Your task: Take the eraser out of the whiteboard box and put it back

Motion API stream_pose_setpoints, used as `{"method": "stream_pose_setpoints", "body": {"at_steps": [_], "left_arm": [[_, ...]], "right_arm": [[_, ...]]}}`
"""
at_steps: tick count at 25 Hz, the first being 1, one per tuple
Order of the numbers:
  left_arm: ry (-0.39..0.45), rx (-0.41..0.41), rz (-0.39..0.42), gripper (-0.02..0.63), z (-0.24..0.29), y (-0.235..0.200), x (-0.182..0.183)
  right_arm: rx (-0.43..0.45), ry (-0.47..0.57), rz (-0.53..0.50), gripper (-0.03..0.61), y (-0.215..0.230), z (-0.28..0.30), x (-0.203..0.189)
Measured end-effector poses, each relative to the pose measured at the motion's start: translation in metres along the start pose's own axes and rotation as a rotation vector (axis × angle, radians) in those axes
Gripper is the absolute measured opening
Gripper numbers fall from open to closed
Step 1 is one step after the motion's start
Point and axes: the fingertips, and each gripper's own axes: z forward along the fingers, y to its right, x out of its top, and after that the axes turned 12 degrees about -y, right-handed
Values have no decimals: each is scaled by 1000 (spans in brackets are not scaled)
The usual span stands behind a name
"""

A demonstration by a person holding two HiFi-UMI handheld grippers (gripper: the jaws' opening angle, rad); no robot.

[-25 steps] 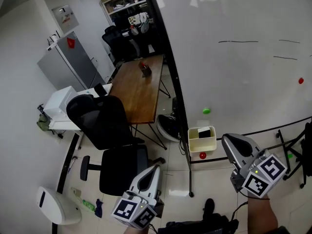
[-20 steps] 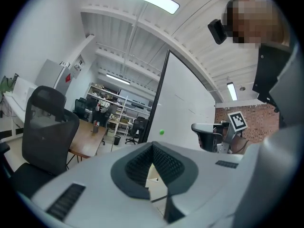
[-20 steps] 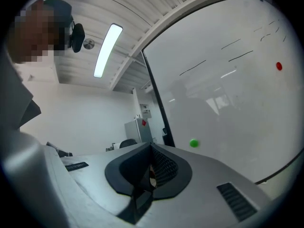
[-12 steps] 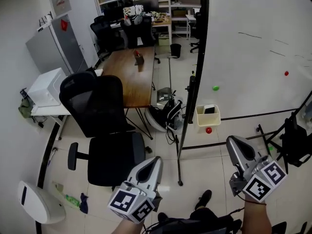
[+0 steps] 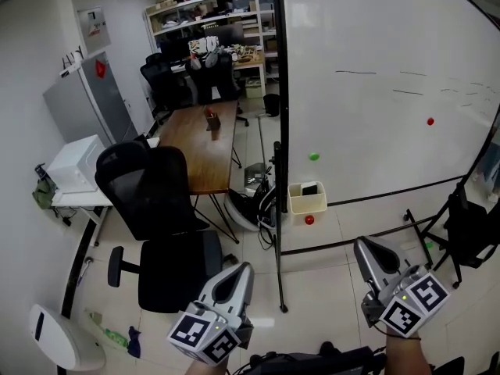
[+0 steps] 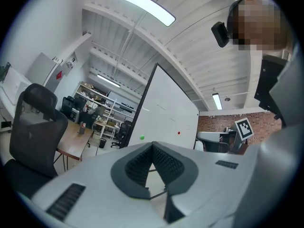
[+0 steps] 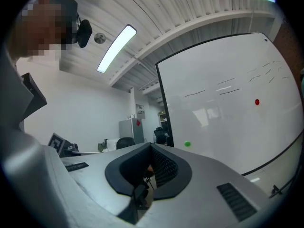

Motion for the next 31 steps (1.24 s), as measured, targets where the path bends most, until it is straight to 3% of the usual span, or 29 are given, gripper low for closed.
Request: {"method": "stream_pose_setpoints", "body": {"at_steps": [6, 13, 31], "left_arm": [[5, 26, 49, 26, 26, 61, -3], [26, 61, 83, 26, 23, 101, -3], [34, 120, 78, 26, 12, 113, -3]], "right_arm": [[42, -28, -54, 21, 32, -45, -5], [101, -10, -32, 21, 43, -73, -4], [154, -7, -36, 20, 40, -83, -11]]}}
